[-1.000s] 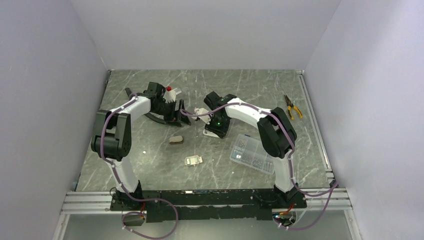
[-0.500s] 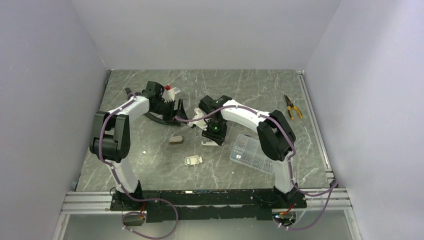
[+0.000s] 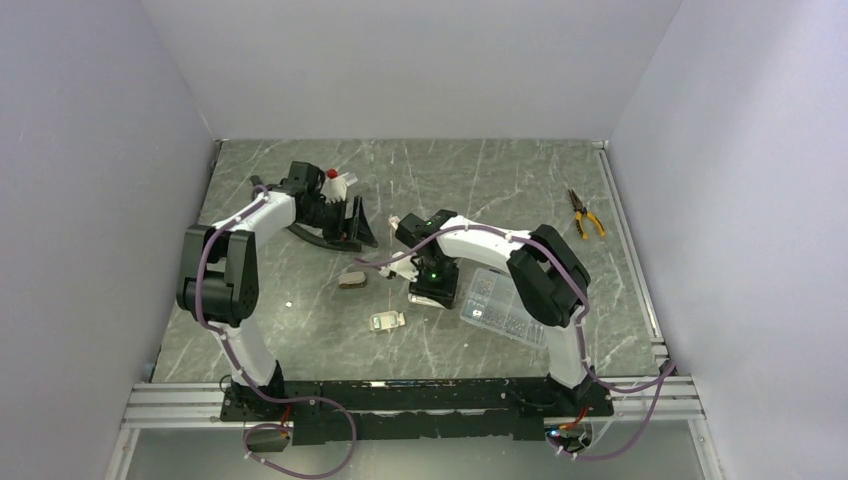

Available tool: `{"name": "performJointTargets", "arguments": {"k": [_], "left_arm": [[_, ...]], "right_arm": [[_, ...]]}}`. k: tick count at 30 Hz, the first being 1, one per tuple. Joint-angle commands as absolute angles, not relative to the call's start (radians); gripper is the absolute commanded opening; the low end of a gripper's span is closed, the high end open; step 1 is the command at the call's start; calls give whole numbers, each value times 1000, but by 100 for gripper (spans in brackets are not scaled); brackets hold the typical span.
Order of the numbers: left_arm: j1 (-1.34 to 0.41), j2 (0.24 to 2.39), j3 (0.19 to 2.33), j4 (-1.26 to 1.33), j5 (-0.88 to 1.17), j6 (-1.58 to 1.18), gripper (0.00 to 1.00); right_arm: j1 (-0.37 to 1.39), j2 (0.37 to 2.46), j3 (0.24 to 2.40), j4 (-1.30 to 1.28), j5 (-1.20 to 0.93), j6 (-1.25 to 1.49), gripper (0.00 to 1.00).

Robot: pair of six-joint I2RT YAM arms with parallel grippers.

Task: Load the staples into the stapler
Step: Close the stapler at the center of the board.

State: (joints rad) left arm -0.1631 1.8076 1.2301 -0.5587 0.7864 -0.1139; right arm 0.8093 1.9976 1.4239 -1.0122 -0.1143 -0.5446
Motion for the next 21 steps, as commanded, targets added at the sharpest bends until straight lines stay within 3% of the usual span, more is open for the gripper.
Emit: {"name": "performJointTargets", "arguments": {"k": [1,7,20,21], "left_arm": [[-130,1732,1232,-552,779,-111,81],[-99,1716,1227,-549,802,-113,80],[-76,1657,1202,-546,802,-93,80],[-75,1652,1201,-544,802,-91,81]], "right_arm": [[828,2074,1441,-1029,27,-513,0],[860,2147,1453,-1062,123,-491,0],[902,2285,1501,-1133,128,-519,0],[903,2269,1496,-1109,116,-522,4]]}}
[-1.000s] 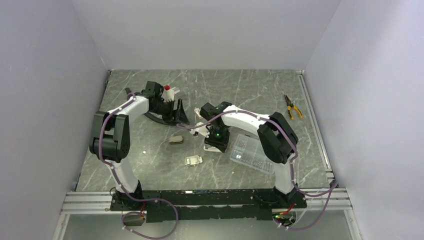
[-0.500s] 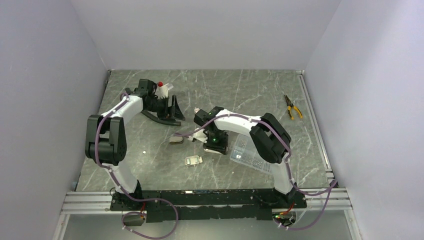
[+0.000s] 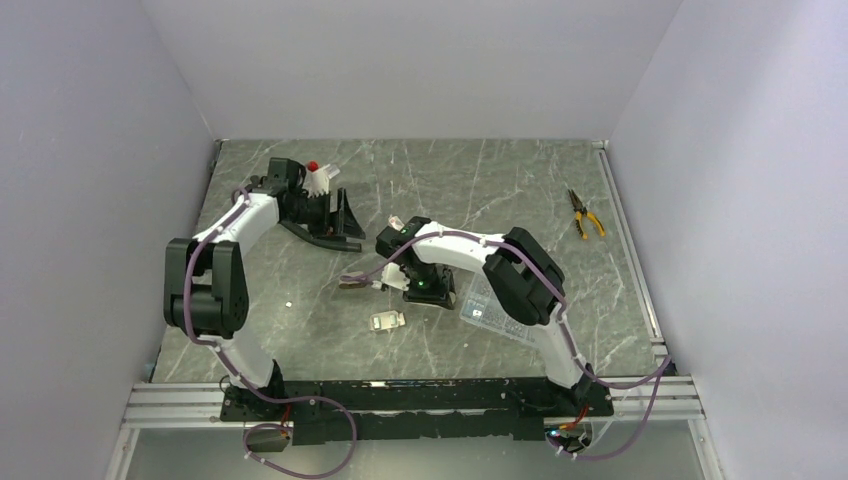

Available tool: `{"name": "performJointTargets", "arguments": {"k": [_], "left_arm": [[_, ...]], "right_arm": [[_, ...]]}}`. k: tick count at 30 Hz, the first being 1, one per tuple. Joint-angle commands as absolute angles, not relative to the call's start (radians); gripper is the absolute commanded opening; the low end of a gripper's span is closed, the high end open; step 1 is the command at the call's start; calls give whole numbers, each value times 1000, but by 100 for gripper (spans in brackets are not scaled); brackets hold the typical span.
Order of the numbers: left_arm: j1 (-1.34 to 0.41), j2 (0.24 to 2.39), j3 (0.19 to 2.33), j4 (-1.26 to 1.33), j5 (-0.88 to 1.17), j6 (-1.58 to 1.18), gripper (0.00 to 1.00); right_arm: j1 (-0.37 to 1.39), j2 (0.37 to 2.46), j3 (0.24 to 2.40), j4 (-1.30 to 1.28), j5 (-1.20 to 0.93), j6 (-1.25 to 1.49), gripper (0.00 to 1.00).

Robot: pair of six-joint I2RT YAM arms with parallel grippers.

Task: Load the staples into the stapler
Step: Close the stapler at the center of the board, then move the stapler to the center of the board.

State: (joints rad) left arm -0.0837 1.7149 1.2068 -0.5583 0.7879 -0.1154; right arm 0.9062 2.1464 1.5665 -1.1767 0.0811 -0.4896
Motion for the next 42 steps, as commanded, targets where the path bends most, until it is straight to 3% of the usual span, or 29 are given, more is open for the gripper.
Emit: {"name": "performJointTargets", "arguments": {"k": [1,10,17,30,42], "left_arm": [[-74,1648,1199,-542,803,-87,82],[-74,1656,1207,-552,760,-51,91],[-74,1626,1203,-550,738,-26,94],[-80,1659,1211,-514,889,28,89],[-408,1576,1193,-435,912,324,67]], "right_arm": [[903,2241,1489,-1087,95,-526,12],[883,1991,1408,-867,-55,-542,58],[845,1901,1335,-770,-133,-549,80],[724,1584,1160,-585,-355,-549,92],[442,1401,1018,-516,-705,-503,67]]}}
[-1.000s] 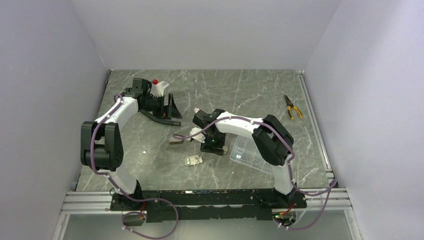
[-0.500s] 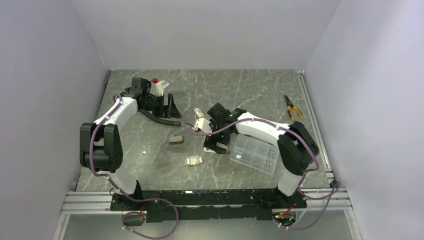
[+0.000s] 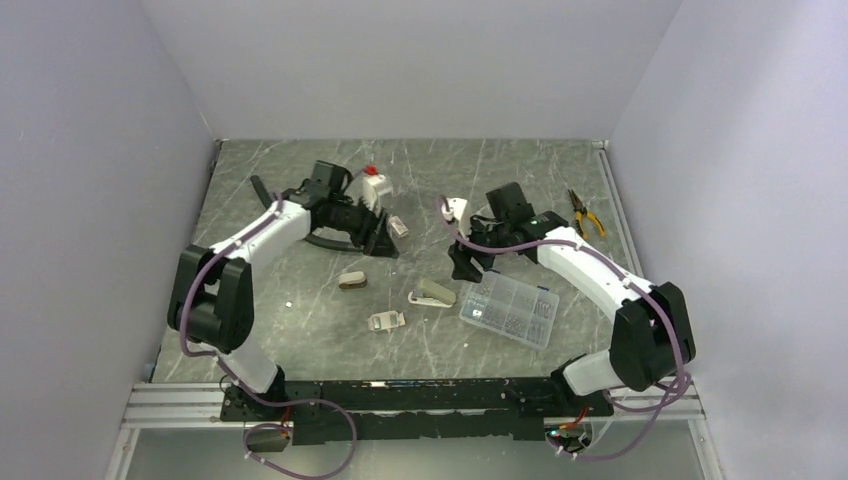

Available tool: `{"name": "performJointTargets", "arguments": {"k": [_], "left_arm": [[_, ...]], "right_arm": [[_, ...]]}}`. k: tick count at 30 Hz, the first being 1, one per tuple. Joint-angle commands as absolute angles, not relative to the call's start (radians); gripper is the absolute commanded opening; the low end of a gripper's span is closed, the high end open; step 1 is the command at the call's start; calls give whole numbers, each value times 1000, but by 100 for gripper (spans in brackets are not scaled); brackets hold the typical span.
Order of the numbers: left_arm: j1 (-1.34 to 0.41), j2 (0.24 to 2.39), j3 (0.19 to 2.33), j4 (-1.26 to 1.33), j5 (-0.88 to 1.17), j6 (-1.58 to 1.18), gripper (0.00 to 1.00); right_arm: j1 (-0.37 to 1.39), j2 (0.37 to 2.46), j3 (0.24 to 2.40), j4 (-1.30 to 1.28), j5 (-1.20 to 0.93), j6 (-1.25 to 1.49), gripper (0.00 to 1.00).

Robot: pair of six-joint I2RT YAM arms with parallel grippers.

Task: Load the staples into the stapler
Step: Move the stapler to the center of the board.

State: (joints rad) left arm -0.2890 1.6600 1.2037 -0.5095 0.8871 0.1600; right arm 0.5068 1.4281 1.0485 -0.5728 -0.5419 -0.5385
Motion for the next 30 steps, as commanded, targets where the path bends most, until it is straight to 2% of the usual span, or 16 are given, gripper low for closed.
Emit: {"name": "performJointTargets", "arguments": {"k": [1,7,15,18,22,30], "left_arm": [[-451,1570,1193,-436,889,361,64],[-666,1627,1279,-549,675,574,56],[-832,1708,1303,-599,452,752,58],[-857,1735,1311,-585,413,765,57],[-876,1753,1321,-603,384,781,49],[-878,1756,1295,-624,361,783,41]], "right_arm": [[425,1402,1009,-516,-719,-496,65],[359,1408,1004,-544,-761,-494,62],[313,1396,983,-549,-775,-499,60],[297,1400,985,-566,-792,-509,58],[277,1401,985,-581,-806,-521,56],[261,1409,986,-593,-826,-532,52]]}}
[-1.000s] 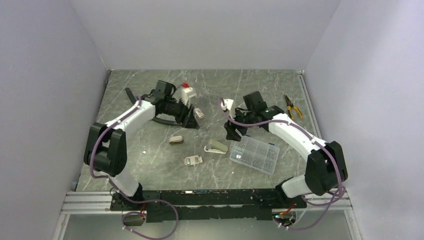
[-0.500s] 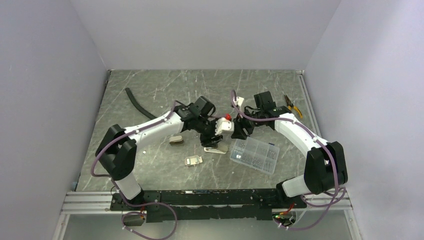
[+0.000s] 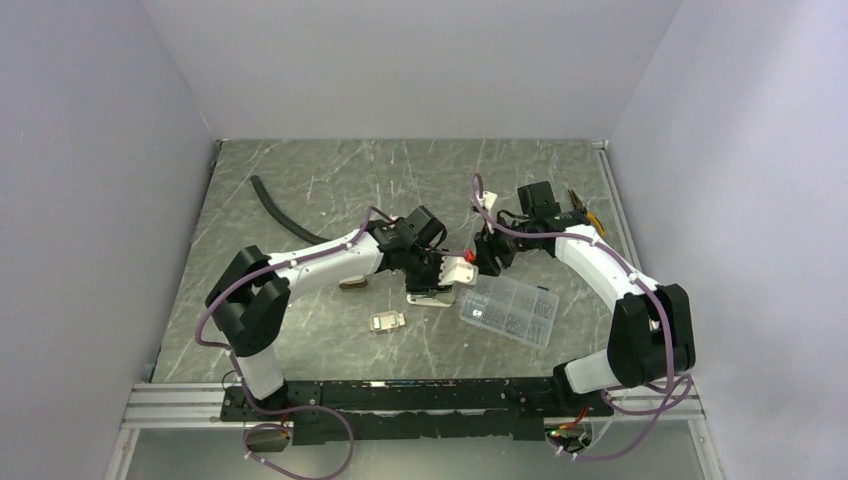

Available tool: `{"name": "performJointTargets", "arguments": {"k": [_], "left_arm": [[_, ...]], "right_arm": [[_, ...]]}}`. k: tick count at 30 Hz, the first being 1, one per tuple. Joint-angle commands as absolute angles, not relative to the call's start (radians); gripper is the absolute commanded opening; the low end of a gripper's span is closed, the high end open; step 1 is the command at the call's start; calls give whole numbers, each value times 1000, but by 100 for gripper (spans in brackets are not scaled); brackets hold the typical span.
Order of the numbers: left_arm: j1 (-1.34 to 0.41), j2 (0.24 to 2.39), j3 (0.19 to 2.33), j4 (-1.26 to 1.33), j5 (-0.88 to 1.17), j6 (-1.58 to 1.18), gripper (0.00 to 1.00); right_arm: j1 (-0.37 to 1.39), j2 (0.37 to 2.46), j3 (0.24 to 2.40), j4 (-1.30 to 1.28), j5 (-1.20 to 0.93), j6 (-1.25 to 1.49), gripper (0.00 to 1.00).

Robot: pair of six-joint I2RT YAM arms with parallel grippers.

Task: Load the staples into the stapler
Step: Move the stapler to the center of the board.

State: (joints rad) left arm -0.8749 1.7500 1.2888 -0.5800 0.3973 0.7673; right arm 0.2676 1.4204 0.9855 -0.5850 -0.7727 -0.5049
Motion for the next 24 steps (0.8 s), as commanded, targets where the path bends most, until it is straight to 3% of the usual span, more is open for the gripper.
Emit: {"name": "performJointTargets", "arguments": {"k": [1,4,9,24], "left_arm": [[-879,1758,1289,-622,357,785,40],[-877,1761,1274,-616,361,779,41],[-879,1744,1244,-580,369,750,61],[-873,1728,1279,-569,367,725,62]], "right_arm": [[260,1413,988,-596,-827,-534,51],[259,1421,992,-607,-835,-539,50],[259,1429,993,-612,-836,-539,49],[259,1453,1002,-630,-844,-548,44]]}}
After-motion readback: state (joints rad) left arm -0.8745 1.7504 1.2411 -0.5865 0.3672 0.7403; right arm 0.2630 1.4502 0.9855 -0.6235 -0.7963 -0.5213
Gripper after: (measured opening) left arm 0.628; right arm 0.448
